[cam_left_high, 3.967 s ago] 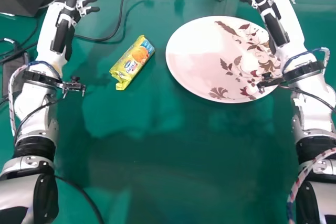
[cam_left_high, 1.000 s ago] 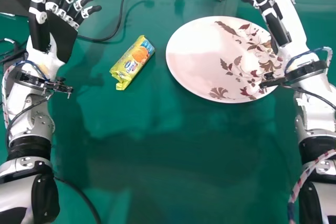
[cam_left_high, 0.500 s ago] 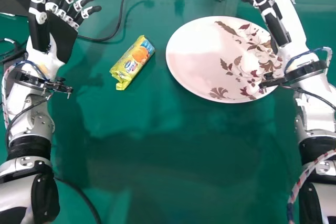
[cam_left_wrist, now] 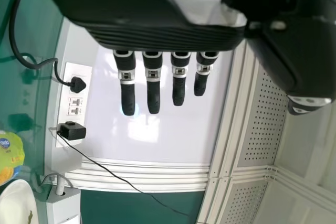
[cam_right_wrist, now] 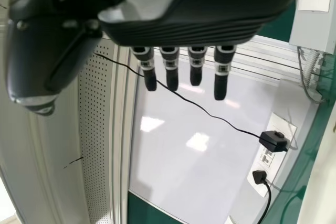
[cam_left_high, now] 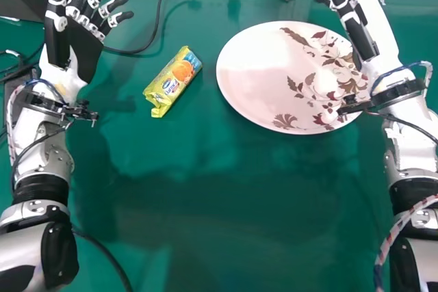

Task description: Pick up biscuit and place it in the plate

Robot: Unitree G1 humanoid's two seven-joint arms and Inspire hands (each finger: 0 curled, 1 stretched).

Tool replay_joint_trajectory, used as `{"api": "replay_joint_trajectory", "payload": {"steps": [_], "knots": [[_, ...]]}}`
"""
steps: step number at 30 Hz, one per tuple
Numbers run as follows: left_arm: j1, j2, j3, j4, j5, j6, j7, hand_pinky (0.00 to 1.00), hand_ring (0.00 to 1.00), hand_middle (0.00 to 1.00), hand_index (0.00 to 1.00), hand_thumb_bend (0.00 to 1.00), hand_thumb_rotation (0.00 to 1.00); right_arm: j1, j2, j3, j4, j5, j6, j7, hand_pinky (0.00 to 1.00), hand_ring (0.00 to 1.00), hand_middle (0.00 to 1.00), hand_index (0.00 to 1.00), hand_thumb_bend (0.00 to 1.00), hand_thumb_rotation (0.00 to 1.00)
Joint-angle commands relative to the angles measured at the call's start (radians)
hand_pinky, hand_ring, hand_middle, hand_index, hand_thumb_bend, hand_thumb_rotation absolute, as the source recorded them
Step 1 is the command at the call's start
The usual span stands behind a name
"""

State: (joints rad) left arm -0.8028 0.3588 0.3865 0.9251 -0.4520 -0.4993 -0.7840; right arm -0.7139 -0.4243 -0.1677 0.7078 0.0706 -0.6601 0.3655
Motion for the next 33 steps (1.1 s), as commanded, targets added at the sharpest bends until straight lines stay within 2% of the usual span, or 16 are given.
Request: {"api": "replay_joint_trajectory", "payload": {"steps": [1, 12, 24, 33], "knots": [[-0.014, 0.009, 0.008, 0.027, 0.007, -0.018, -0.003, 0.78, 0.85, 0.93, 0.97, 0.85, 0.57, 0.01, 0.0, 0.003, -0.002, -0.001, 0.001, -0.008, 0.86, 0.97, 1.0, 1.0, 0.88, 0.34], [-0.032, 0.016, 0.011, 0.073, 0.002, -0.024, -0.026, 0.78, 0.85, 0.94, 0.98, 0.84, 0.57, 0.008, 0.001, 0.005, 0.002, -0.001, -0.003, -0.006, 0.85, 0.96, 1.0, 0.99, 0.86, 0.33], [-0.034, 0.013, 0.005, 0.077, 0.022, -0.035, 0.006, 0.78, 0.85, 0.94, 0.98, 0.85, 0.57, 0.011, 0.0, 0.007, -0.005, 0.004, 0.001, -0.006, 0.83, 0.94, 0.99, 0.98, 0.89, 0.33], [-0.032, 0.014, 0.006, 0.071, 0.023, -0.033, 0.002, 0.77, 0.85, 0.94, 0.98, 0.84, 0.56, 0.012, 0.001, 0.006, -0.004, 0.005, -0.001, -0.01, 0.82, 0.95, 0.99, 0.97, 0.89, 0.33]]}}
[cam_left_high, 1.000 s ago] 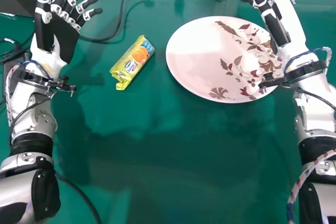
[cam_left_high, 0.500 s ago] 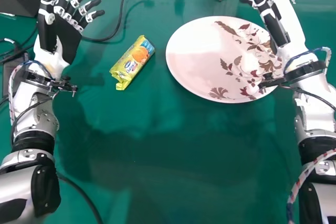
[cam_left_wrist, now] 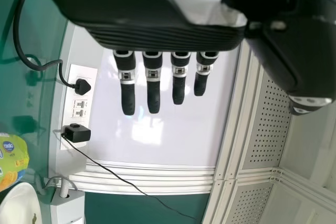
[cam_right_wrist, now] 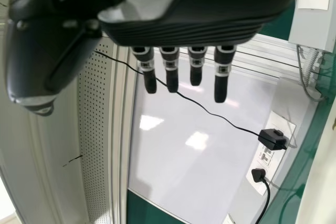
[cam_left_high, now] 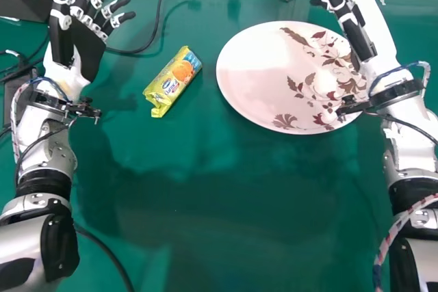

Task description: Pick up biscuit and place it in the plate

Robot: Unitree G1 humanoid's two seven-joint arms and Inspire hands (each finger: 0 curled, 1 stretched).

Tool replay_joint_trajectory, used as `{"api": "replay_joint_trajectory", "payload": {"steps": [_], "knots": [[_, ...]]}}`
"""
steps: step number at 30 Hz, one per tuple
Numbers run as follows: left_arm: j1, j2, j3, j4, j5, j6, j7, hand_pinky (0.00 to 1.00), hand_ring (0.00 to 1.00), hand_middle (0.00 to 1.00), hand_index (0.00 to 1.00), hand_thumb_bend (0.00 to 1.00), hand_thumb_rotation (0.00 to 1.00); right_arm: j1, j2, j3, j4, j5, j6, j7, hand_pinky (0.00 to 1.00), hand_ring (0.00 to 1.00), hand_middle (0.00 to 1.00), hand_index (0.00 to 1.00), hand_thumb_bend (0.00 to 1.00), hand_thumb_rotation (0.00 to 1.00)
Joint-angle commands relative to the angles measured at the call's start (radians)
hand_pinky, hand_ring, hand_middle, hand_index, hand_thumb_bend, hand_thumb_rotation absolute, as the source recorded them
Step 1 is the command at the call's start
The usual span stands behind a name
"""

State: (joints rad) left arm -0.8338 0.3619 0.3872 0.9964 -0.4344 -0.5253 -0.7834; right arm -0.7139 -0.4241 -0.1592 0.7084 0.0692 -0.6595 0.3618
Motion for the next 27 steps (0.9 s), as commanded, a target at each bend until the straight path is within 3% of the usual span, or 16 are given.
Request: {"api": "replay_joint_trajectory", "payload": {"steps": [1, 27], "knots": [[0.001, 0.012, 0.004, -0.004, 0.006, -0.004, 0.001, 0.77, 0.85, 0.94, 0.98, 0.84, 0.56, 0.012, 0.001, -0.003, -0.005, 0.008, -0.001, -0.005, 0.82, 0.95, 0.99, 0.97, 0.9, 0.34], [0.007, 0.018, 0.013, -0.004, -0.002, -0.003, -0.012, 0.77, 0.85, 0.94, 0.99, 0.84, 0.56, 0.015, 0.007, 0.006, -0.014, 0.004, -0.001, -0.002, 0.84, 0.95, 1.0, 0.98, 0.87, 0.34]]}}
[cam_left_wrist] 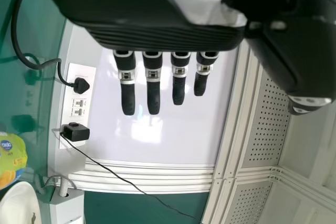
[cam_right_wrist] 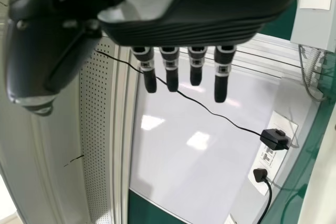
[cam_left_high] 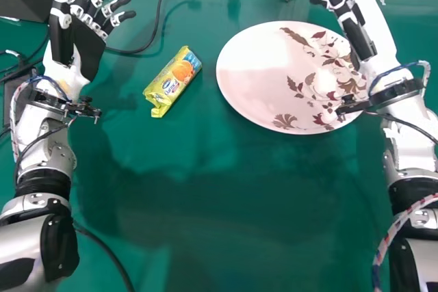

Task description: Pick up biscuit and place it in the plate

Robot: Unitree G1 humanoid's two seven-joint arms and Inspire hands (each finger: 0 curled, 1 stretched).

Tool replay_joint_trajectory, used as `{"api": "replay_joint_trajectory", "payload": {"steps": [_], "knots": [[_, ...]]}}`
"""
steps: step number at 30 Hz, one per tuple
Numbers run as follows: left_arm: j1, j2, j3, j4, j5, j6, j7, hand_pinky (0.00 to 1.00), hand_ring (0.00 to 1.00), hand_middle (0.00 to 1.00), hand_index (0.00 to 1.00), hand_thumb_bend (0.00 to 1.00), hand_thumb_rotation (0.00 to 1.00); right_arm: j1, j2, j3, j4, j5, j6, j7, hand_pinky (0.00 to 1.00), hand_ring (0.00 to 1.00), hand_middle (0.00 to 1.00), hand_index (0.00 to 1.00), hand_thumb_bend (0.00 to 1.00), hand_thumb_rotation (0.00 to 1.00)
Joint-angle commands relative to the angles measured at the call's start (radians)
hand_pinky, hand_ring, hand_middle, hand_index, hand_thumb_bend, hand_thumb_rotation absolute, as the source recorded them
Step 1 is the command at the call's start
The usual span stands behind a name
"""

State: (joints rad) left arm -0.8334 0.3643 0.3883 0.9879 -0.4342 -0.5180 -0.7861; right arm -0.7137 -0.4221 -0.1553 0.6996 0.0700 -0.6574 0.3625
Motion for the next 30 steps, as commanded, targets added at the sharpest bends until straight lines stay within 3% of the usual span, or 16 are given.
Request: {"api": "replay_joint_trajectory", "payload": {"steps": [1, 30], "knots": [[0.007, 0.017, 0.013, 0.005, -0.002, -0.012, -0.012, 0.77, 0.85, 0.94, 0.99, 0.84, 0.56, 0.014, 0.005, 0.002, -0.005, 0.004, -0.005, -0.001, 0.84, 0.95, 1.0, 0.98, 0.86, 0.34], [0.006, 0.012, 0.015, -0.007, -0.001, 0.003, -0.004, 0.78, 0.86, 0.95, 0.98, 0.85, 0.55, 0.017, 0.004, -0.001, -0.012, 0.013, 0.006, -0.003, 0.82, 0.94, 0.99, 0.97, 0.9, 0.33]]}}
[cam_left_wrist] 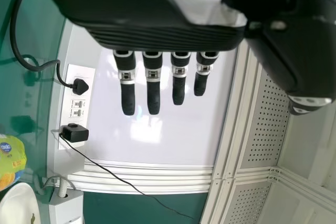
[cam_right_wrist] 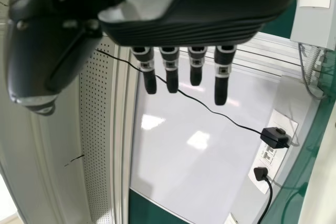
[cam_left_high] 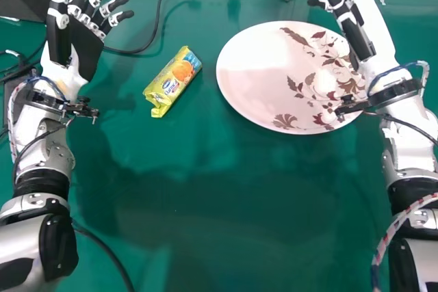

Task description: Pick up biscuit and place it in the plate

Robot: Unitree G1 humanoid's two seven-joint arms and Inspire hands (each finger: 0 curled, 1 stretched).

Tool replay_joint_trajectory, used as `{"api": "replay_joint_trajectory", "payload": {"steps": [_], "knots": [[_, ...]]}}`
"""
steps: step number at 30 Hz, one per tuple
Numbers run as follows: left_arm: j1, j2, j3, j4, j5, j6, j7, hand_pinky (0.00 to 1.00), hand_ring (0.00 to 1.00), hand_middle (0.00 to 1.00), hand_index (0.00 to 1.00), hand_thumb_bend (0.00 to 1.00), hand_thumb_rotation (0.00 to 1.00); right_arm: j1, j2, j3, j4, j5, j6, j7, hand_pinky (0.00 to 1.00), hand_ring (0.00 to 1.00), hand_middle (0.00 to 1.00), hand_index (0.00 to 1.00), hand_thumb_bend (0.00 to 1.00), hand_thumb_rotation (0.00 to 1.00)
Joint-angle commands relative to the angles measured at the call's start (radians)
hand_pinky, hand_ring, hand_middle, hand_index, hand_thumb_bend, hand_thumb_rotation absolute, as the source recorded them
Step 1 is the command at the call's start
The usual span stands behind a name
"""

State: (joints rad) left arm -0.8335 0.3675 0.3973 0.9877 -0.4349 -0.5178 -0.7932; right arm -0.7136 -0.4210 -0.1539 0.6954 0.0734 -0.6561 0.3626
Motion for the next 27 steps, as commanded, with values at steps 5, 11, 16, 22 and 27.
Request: {"api": "replay_joint_trajectory", "payload": {"steps": [5, 11, 16, 22, 27], "knots": [[0.009, 0.008, 0.002, -0.015, 0.004, 0.007, 0.015, 0.78, 0.86, 0.94, 0.98, 0.82, 0.55, 0.017, 0.001, -0.002, -0.009, 0.005, -0.003, -0.002, 0.82, 0.94, 1.0, 0.98, 0.9, 0.33], [0.006, 0.011, 0.004, -0.007, 0.0, 0.005, 0.002, 0.78, 0.85, 0.94, 0.98, 0.85, 0.56, 0.016, 0.003, -0.003, -0.009, 0.008, 0.005, -0.003, 0.84, 0.95, 1.0, 0.99, 0.88, 0.33], [0.004, 0.012, 0.004, 0.001, 0.005, -0.001, 0.008, 0.78, 0.85, 0.94, 0.98, 0.84, 0.56, 0.014, 0.002, -0.002, -0.004, 0.006, -0.002, -0.002, 0.84, 0.95, 1.0, 0.98, 0.89, 0.33], [0.004, 0.013, 0.003, 0.0, 0.006, -0.002, 0.005, 0.77, 0.85, 0.94, 0.97, 0.86, 0.57, 0.015, 0.002, -0.002, -0.007, 0.005, 0.003, -0.005, 0.83, 0.96, 1.0, 0.98, 0.88, 0.33], [0.003, 0.012, 0.004, 0.002, 0.004, -0.001, 0.004, 0.78, 0.85, 0.94, 0.98, 0.83, 0.56, 0.015, 0.003, -0.001, -0.011, 0.006, -0.001, -0.001, 0.82, 0.95, 1.0, 0.98, 0.88, 0.33]]}}
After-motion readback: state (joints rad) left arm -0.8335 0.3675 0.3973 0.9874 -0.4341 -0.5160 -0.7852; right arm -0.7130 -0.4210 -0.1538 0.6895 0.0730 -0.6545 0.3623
